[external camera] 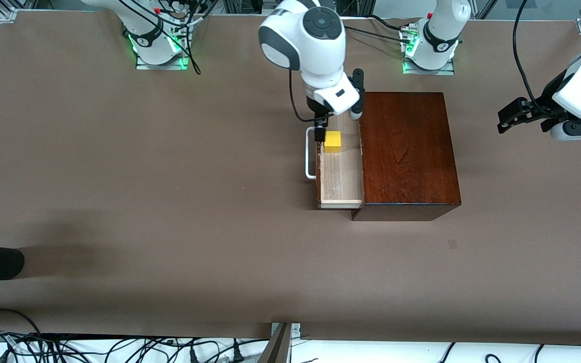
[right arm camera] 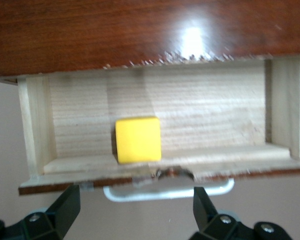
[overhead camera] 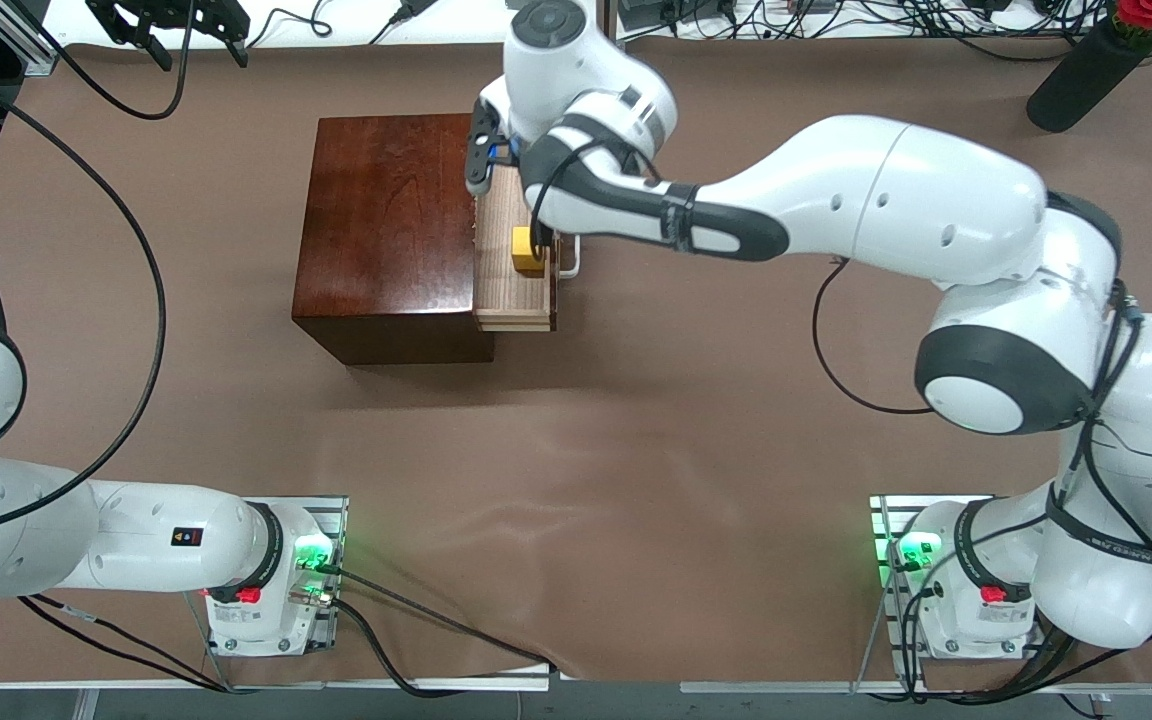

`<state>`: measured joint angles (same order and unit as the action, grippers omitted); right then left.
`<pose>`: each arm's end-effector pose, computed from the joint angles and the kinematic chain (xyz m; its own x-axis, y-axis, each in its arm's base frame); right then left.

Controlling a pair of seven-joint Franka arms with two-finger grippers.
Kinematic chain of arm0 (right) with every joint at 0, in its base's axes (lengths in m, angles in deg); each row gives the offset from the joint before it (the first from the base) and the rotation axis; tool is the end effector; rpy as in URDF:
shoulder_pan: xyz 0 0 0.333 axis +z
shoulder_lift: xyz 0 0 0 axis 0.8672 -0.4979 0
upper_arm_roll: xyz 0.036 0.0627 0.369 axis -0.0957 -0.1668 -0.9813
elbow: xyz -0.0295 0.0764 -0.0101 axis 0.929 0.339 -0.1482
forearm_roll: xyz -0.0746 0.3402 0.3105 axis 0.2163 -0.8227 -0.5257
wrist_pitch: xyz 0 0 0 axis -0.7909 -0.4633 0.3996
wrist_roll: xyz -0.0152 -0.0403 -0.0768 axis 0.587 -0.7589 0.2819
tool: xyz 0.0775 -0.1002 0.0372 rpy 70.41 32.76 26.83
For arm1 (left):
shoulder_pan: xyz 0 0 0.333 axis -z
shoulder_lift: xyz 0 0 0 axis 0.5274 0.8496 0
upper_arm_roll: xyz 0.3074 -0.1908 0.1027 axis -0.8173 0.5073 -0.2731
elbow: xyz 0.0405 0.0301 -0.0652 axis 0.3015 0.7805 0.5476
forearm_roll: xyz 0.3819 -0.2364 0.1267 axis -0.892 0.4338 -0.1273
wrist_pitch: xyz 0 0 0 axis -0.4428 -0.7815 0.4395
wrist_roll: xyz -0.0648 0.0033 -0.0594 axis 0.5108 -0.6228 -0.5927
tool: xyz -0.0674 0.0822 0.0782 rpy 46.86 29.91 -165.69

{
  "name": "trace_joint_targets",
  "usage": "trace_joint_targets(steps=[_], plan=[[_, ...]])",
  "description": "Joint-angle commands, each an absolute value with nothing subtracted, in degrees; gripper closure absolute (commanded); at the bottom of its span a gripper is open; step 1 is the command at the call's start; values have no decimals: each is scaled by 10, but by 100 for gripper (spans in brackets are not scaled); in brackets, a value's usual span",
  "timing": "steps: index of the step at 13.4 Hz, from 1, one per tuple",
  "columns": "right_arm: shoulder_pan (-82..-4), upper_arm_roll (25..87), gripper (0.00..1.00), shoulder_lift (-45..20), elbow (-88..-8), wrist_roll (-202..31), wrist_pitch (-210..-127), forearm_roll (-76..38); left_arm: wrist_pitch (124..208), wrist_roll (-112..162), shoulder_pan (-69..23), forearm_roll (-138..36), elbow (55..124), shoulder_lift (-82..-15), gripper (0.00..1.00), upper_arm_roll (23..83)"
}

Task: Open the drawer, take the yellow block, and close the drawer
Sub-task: 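Move the right gripper over the yellow cube in the drawer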

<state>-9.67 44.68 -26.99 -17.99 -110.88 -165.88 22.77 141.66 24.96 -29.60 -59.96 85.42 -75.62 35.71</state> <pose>0.5038 0.6994 0.4040 0.0485 0.9952 0.0854 0.9959 -0.0547 0.0716 0.6192 -0.0348 0.6244 0.9980 0.0531 -0.0349 0.0529 -0.9986 -0.0069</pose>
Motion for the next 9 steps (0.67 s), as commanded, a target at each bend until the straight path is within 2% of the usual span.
trace_joint_targets(steps=[1,4,9], plan=[[-96,453,0,-299,-152,-1165,-1686,233,1404,242,-301,-595,841,-755,0,363],[-96,455,0,-325,-152,-1186,-1733,233,1404,242,-300,-596,838,-754,0,364],[-94,455,0,-338,-152,-1178,-1741,233,1404,244,-299,-595,833,-749,0,363]])
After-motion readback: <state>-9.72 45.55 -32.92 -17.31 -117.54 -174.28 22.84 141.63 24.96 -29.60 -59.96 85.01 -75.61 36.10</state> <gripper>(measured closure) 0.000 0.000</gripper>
